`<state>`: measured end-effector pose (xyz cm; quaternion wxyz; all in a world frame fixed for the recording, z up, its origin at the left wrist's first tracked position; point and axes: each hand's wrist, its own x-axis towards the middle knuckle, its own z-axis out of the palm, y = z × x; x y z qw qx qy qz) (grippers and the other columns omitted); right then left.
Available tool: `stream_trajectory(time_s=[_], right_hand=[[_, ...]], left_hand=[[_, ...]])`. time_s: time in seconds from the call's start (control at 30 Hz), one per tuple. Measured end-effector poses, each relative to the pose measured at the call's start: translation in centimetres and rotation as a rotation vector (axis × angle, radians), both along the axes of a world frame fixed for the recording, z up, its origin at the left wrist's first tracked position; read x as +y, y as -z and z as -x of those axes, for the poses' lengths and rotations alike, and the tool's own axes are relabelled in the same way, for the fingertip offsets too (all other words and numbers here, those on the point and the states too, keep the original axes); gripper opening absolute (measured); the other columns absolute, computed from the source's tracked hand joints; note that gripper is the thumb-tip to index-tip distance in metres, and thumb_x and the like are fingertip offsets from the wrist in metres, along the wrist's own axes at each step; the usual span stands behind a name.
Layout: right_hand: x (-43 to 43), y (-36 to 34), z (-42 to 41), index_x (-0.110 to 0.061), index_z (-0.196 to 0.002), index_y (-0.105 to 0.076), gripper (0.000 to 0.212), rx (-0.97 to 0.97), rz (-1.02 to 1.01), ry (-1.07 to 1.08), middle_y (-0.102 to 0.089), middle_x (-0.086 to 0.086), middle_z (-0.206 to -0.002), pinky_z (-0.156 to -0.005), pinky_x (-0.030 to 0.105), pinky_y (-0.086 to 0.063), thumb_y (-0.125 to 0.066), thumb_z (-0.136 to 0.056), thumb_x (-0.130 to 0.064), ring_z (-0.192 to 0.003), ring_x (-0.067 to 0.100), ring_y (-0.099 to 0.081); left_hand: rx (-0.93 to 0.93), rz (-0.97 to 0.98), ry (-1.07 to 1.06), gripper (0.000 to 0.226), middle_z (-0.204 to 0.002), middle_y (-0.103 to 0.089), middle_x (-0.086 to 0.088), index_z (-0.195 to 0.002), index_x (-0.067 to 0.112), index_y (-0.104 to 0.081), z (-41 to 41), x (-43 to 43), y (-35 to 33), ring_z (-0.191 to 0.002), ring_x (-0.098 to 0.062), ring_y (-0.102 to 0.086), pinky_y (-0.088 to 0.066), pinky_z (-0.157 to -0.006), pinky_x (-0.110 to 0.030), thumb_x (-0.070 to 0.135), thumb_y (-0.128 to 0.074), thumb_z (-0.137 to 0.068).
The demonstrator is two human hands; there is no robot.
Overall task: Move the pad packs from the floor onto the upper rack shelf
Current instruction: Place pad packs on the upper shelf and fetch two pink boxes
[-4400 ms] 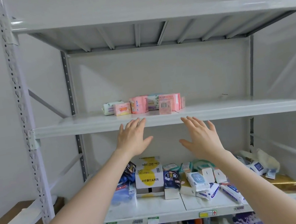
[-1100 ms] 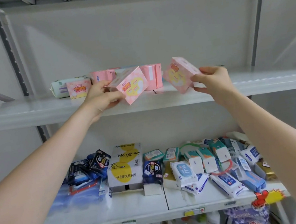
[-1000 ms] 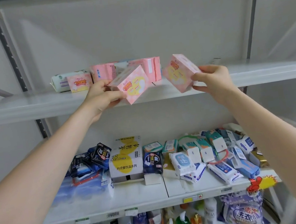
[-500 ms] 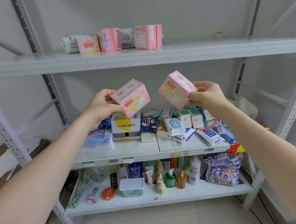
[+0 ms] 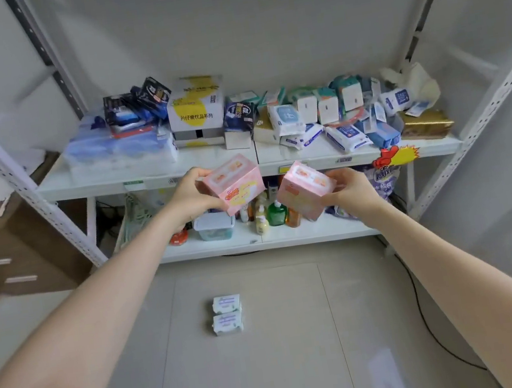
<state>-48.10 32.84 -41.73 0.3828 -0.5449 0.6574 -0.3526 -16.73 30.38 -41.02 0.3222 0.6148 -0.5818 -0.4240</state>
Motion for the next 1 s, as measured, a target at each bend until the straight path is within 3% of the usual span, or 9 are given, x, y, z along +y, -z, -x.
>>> stream_trajectory(time_s=[0.2,0.27,0.33,0.5,0.7,0.83,1.0], right_hand=[[2.6,8.3,0.7,-0.004,-0.121,-0.055,0.059,0.019,-0.112,-0.028,-0.061,0.005,-0.109,-0.063,0.020,-0.049,-0.077,-0.067,0.004,-0.087,0.015,-0.061],[3.2,10.8,0.8,-0.003,-0.120,-0.055,0.059,0.020,-0.161,-0.028,-0.061,0.004,-0.106,-0.067,0.023,-0.052,-0.077,-0.065,0.004,-0.088,0.016,-0.060],[3.7,13.2,0.9,-0.007,-0.116,-0.057,0.063,0.019,-0.201,-0.020,-0.063,0.003,-0.105,-0.074,0.030,-0.053,-0.080,-0.058,-0.007,-0.094,0.020,-0.062],[4.1,18.7,0.4,-0.012,-0.111,-0.057,0.068,0.004,-0.265,-0.033,-0.063,0.004,-0.110,-0.071,0.029,-0.052,-0.073,-0.045,-0.018,-0.101,0.020,-0.061],[2.5,26.2,-0.8,-0.019,-0.113,-0.058,0.058,0.055,-0.344,-0.062,-0.063,-0.004,-0.111,-0.093,0.033,-0.047,-0.080,-0.061,-0.006,-0.112,0.016,-0.056],[0.6,32.6,-2.4,-0.023,-0.109,-0.057,0.060,0.033,-0.385,-0.063,-0.065,-0.006,-0.107,-0.087,0.038,-0.054,-0.081,-0.058,-0.001,-0.106,0.017,-0.062],[-1.8,42.1,-4.3,-0.015,-0.109,-0.057,0.059,-0.017,-0.410,-0.098,-0.063,-0.003,-0.107,-0.072,0.028,-0.053,-0.080,-0.060,0.007,-0.104,0.019,-0.062]], left_hand=[[-0.034,-0.120,0.055,0.085,-0.109,-0.065,-0.003,-0.110,0.028,-0.053,0.9,1.3,8.4,-0.103,-0.021,-0.065,-0.052,-0.094,-0.042,0.029,-0.087,-0.033],[-0.058,-0.145,0.077,0.085,-0.109,-0.063,0.000,-0.115,0.027,-0.052,1.1,1.6,11.0,-0.104,-0.019,-0.063,-0.051,-0.095,-0.040,0.029,-0.089,-0.038],[-0.086,-0.142,0.100,0.077,-0.105,-0.062,0.004,-0.118,0.022,-0.054,1.3,1.7,13.3,-0.104,-0.019,-0.062,-0.051,-0.094,-0.036,0.019,-0.091,-0.050],[-0.166,-0.155,0.140,0.072,-0.111,-0.065,0.002,-0.117,0.019,-0.058,1.1,1.1,18.8,-0.103,-0.018,-0.060,-0.049,-0.088,-0.030,0.010,-0.092,-0.055],[-0.210,-0.205,0.176,0.069,-0.105,-0.069,0.007,-0.109,0.021,-0.062,-0.5,-1.7,26.4,-0.099,-0.014,-0.065,-0.052,-0.093,-0.037,0.025,-0.093,-0.048],[-0.215,-0.258,0.205,0.080,-0.104,-0.068,0.010,-0.110,0.024,-0.061,-1.5,-5.2,32.7,-0.098,-0.011,-0.065,-0.052,-0.094,-0.038,0.045,-0.084,-0.036],[-0.206,-0.294,0.218,0.069,-0.107,-0.067,0.009,-0.109,0.025,-0.059,-2.4,-9.0,43.0,-0.102,-0.011,-0.064,-0.051,-0.096,-0.038,0.018,-0.093,-0.049]])
